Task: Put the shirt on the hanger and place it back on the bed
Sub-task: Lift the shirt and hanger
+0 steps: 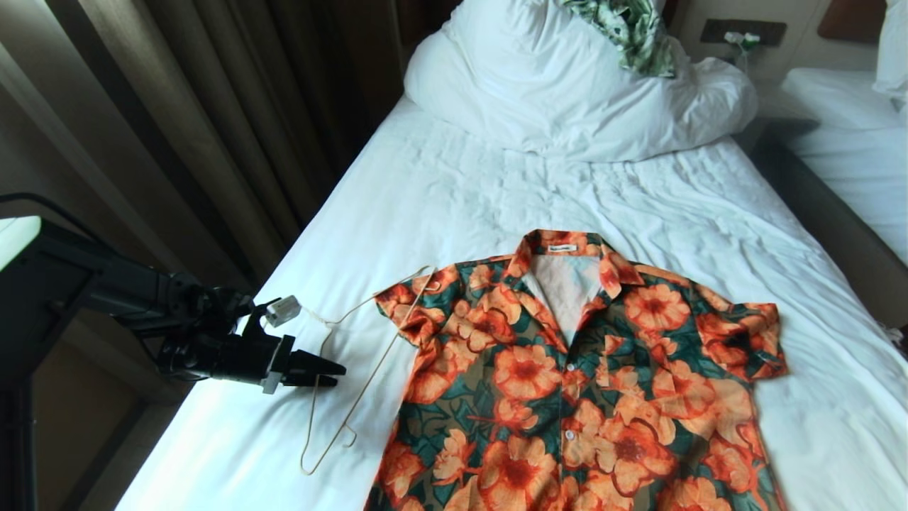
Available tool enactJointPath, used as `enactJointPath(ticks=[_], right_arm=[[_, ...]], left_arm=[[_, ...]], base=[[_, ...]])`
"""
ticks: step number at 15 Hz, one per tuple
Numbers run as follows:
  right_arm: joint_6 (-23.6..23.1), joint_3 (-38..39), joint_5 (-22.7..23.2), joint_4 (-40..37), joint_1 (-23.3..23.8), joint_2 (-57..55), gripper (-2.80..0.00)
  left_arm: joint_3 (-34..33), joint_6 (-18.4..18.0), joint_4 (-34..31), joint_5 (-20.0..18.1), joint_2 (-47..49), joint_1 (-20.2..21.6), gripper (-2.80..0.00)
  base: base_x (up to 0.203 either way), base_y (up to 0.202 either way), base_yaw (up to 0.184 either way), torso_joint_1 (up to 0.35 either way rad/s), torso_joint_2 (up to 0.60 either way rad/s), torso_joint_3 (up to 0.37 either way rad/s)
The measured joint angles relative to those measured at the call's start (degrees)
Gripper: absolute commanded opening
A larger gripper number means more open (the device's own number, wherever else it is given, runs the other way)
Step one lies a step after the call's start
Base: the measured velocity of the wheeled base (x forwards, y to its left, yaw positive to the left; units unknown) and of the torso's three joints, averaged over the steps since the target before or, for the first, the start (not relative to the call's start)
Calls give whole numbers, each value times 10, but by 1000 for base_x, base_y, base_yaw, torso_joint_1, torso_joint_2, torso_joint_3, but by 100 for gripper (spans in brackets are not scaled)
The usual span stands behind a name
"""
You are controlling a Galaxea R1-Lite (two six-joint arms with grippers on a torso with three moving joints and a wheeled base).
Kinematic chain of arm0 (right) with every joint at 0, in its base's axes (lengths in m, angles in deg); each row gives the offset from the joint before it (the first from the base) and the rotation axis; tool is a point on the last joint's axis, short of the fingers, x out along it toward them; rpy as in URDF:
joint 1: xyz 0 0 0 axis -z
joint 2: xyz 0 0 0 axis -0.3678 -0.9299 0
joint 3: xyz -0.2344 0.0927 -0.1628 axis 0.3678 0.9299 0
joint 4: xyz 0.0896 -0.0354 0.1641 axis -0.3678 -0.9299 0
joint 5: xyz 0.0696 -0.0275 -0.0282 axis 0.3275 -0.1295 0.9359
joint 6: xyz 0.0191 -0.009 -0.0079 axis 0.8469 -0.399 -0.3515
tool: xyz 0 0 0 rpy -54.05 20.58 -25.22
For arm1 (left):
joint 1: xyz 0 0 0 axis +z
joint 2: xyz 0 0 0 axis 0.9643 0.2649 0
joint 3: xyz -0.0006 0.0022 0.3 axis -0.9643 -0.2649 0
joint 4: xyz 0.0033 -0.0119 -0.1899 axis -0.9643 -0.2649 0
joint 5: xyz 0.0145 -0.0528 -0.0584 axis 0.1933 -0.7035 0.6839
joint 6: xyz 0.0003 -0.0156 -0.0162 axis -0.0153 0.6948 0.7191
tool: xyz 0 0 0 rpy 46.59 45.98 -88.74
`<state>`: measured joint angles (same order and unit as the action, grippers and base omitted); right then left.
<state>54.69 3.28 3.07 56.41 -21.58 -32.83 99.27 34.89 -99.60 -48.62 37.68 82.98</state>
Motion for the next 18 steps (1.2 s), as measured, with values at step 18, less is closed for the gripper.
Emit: enactJointPath(ticks=[18], right_arm=[[0,0,0,0,0,0,-280]], left_arm=[[-41,-12,-152,33,-240,-6,-280]], base=[[0,0,0,0,0,0]])
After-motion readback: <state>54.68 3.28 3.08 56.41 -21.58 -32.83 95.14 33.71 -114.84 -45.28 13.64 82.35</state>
